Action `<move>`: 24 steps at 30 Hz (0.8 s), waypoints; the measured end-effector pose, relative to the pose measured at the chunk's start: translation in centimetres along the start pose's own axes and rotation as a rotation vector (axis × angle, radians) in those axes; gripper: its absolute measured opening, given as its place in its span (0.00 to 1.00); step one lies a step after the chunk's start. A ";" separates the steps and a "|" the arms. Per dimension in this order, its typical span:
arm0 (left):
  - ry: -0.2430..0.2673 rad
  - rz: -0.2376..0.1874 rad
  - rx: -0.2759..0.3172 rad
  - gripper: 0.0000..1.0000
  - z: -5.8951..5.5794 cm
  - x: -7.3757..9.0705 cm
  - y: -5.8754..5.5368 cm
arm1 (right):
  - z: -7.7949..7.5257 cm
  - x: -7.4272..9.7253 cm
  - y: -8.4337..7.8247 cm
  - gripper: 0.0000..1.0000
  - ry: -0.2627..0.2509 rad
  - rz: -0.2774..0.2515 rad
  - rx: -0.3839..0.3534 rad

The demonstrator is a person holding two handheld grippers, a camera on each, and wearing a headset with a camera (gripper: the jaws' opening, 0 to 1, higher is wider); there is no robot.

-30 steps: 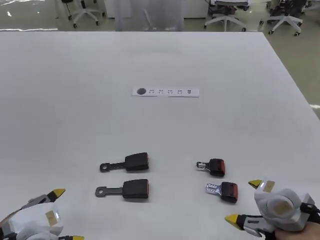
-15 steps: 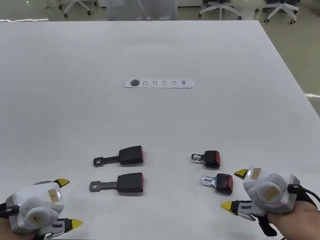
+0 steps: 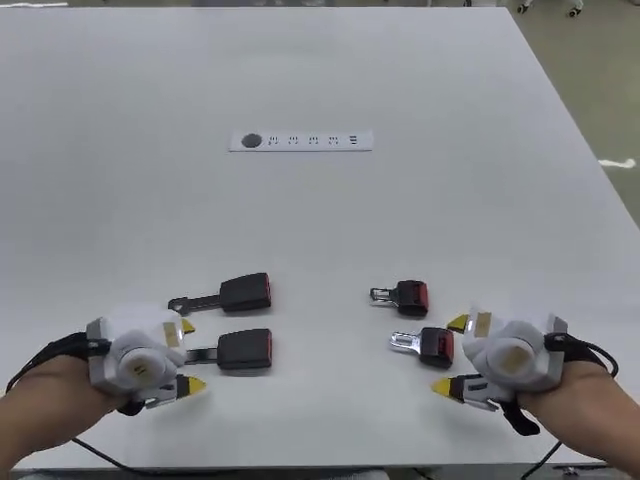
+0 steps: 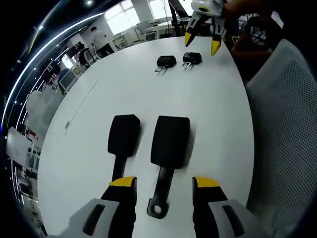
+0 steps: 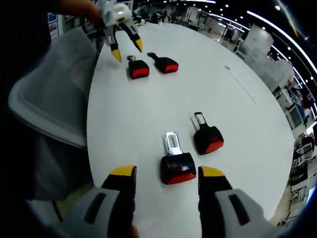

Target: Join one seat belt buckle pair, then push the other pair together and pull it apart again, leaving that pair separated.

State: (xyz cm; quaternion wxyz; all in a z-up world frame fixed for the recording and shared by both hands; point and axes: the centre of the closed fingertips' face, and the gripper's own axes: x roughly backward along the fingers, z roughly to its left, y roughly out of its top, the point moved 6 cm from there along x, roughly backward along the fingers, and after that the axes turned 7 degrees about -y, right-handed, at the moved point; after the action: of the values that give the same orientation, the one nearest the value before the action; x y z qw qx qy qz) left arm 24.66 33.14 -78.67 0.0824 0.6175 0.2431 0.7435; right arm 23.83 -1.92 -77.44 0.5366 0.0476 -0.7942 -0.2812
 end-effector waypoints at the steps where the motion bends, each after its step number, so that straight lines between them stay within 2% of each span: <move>1: 0.000 -0.004 0.000 0.46 0.2 -0.2 0.2 | -0.3 -0.1 0.0 0.51 0.002 0.005 0.001; 3: -0.006 -0.016 0.005 0.45 0.5 -0.4 0.8 | -0.9 -0.2 0.1 0.51 0.009 0.007 -0.010; 5: -0.016 -0.010 -0.025 0.45 0.8 -0.8 1.2 | -1.3 -0.4 0.2 0.50 0.014 0.007 -0.018; 7: -0.057 0.002 -0.051 0.45 0.8 -1.2 1.7 | -1.5 -0.6 0.3 0.48 0.033 0.010 -0.010; 8: -0.092 0.004 -0.057 0.44 0.7 -1.4 1.9 | -1.4 -0.9 0.2 0.47 0.066 0.023 -0.005; 9: -0.097 0.010 -0.071 0.43 0.8 -1.6 1.9 | -1.0 -1.1 0.1 0.46 0.121 0.033 -0.016; 10: -0.106 0.023 -0.078 0.43 0.9 -1.8 2.0 | -0.9 -1.2 0.1 0.45 0.152 0.039 -0.042; 11: -0.126 0.025 -0.077 0.43 0.8 -1.9 2.0 | -1.5 -1.4 0.2 0.43 0.129 0.034 -0.029; 12: -0.135 0.025 -0.080 0.43 0.8 -2.1 2.1 | -1.7 -1.6 0.3 0.43 0.130 0.037 -0.014; 15: -0.155 0.031 -0.098 0.43 0.7 -2.5 2.4 | -1.6 -1.9 0.4 0.42 0.150 0.054 0.019; 18: -0.169 0.044 -0.114 0.41 0.8 -2.9 2.3 | -1.6 -2.6 0.0 0.41 0.162 0.092 0.087; 20: -0.179 0.054 -0.116 0.40 0.9 -3.2 2.4 | -1.7 -2.9 -0.3 0.37 0.179 0.111 0.086; 21: -0.171 0.068 -0.140 0.39 1.1 -3.3 2.3 | -1.7 -2.9 -0.5 0.33 0.192 0.119 0.071; 22: -0.174 0.074 -0.145 0.39 1.1 -3.4 2.3 | -1.6 -2.9 -0.5 0.33 0.226 0.109 0.027; 24: -0.203 0.082 -0.160 0.35 0.8 -3.4 2.3 | -2.2 -3.1 -0.7 0.33 0.219 0.108 0.036</move>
State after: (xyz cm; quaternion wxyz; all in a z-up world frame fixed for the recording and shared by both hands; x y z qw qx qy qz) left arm 26.57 29.96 -80.46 0.1248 0.6904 0.1480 0.6971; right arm 26.96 -2.19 -79.73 0.6336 0.0450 -0.7370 -0.2308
